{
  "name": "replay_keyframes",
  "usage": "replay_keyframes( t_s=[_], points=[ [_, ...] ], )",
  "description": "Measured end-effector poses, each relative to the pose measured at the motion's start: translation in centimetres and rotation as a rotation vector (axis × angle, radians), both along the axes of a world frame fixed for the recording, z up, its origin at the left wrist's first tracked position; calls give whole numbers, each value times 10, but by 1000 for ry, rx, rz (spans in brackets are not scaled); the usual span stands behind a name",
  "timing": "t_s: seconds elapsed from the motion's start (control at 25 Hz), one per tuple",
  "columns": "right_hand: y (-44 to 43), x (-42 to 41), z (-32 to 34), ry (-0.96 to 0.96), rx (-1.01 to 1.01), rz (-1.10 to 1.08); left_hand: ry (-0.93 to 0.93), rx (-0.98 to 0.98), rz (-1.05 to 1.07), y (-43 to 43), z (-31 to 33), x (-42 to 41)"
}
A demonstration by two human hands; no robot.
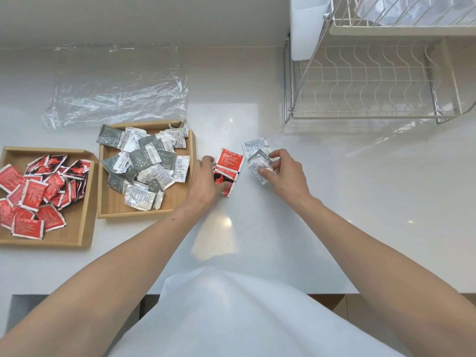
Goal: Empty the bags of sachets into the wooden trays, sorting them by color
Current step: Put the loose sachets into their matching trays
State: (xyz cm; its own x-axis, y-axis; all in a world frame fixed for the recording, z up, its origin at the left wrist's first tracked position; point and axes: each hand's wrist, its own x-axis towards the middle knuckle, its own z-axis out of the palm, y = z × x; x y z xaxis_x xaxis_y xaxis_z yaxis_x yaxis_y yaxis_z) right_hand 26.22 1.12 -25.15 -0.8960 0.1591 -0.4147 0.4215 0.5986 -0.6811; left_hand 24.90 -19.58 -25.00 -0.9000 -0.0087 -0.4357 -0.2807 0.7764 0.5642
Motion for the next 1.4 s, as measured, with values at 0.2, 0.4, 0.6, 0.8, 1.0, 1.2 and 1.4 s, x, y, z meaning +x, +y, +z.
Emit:
replay_keyframes(
  t_s=[0.2,0.4,0.6,0.8,1.0,1.2,1.4],
  points=[
    [0,-28,-6,-71,129,63,-37,-115,-27,3,0,5],
    [1,-32,-14,-110,224,76,-87,-145,-129,4,-1,8],
    [3,-26,-14,-64,176,88,33,-36,-172,5,1,10],
    [8,-14,-12,-27,-32,-36,118,-39,-216,7,7,-28],
    [19,-25,1,14,-91,9,72,-174,-468,13,0,-55],
    [17,-55,1,-23,22,146,61,-223,-468,17,-1,-45],
    [4,-80,-3,-80,258,356,18,-87,-385,10,2,-26]
  ],
)
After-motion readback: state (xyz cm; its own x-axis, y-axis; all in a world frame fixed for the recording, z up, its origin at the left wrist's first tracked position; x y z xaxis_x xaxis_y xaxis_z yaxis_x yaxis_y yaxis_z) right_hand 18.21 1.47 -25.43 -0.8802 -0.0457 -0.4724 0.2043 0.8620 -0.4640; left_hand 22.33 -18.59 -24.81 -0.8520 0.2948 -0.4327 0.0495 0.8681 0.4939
